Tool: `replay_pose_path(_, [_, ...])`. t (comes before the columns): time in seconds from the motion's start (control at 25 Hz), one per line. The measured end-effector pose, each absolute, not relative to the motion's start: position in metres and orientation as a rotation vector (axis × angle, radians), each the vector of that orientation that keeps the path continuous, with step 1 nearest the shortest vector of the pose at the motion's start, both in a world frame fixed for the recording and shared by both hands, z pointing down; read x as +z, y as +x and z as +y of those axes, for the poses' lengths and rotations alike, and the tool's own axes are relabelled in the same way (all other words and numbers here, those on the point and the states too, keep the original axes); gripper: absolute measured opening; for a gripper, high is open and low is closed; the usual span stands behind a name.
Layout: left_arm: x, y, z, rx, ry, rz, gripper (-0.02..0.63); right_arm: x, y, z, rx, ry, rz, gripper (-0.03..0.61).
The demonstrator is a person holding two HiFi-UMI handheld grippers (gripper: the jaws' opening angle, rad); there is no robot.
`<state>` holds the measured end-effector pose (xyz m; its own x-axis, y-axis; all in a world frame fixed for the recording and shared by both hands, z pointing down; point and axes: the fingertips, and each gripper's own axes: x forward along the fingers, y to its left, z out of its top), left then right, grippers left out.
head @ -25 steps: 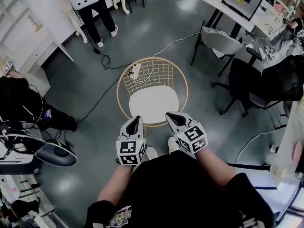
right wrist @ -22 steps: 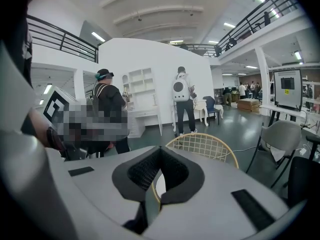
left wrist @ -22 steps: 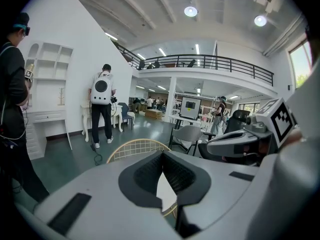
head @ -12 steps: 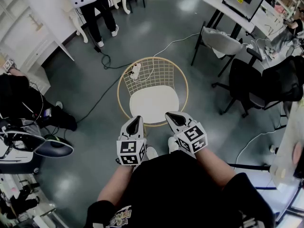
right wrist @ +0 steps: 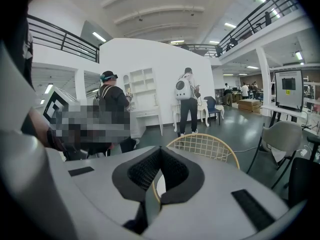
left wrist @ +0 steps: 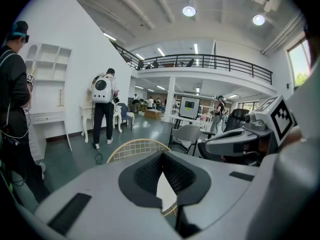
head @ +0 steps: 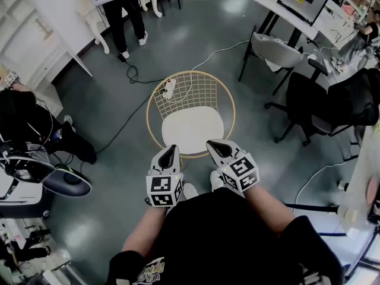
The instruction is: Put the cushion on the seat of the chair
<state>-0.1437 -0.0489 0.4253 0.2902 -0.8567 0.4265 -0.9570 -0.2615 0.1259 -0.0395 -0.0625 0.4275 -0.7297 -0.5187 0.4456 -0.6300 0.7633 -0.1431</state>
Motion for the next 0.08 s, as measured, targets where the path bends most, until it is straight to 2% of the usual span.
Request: replay_pose_path(0.08, [0.4252, -0.1433, -0.0499, 0.389, 2.209, -1.636, 0.017, 0.4274, -0.0393, -0.0632, 0.403, 0.878, -2.577, 0.011])
